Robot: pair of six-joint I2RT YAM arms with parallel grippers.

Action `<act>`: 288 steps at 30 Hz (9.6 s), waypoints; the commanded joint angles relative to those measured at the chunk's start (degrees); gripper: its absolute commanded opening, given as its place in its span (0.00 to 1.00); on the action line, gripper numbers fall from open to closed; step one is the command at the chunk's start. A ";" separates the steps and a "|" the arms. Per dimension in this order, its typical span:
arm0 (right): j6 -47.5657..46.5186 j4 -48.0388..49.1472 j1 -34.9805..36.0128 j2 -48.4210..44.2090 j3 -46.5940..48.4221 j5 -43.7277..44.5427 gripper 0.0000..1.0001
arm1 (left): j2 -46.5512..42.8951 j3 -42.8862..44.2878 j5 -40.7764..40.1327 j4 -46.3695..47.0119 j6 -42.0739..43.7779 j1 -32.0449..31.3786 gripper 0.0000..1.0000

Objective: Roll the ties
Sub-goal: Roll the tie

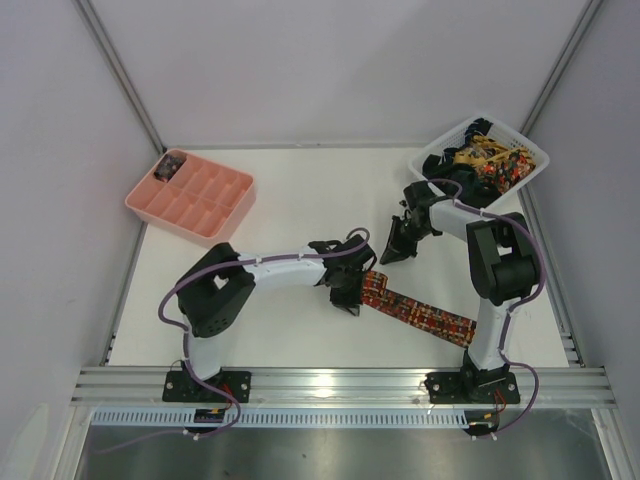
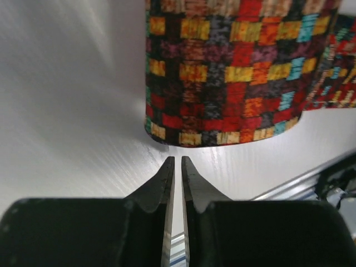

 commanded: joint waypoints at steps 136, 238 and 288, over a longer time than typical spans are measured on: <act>39.56 3.00 28.79 -20.43 -23.06 39.48 0.00 | 11.61 21.37 5.89 4.17 23.69 14.53 0.02; -0.08 3.79 17.19 -13.22 -1.08 -0.51 0.24 | -9.22 -11.76 23.99 11.11 5.59 28.07 0.31; -0.52 8.72 13.93 -13.75 -11.19 -3.15 0.15 | -0.42 -4.02 16.37 5.67 1.02 23.93 0.31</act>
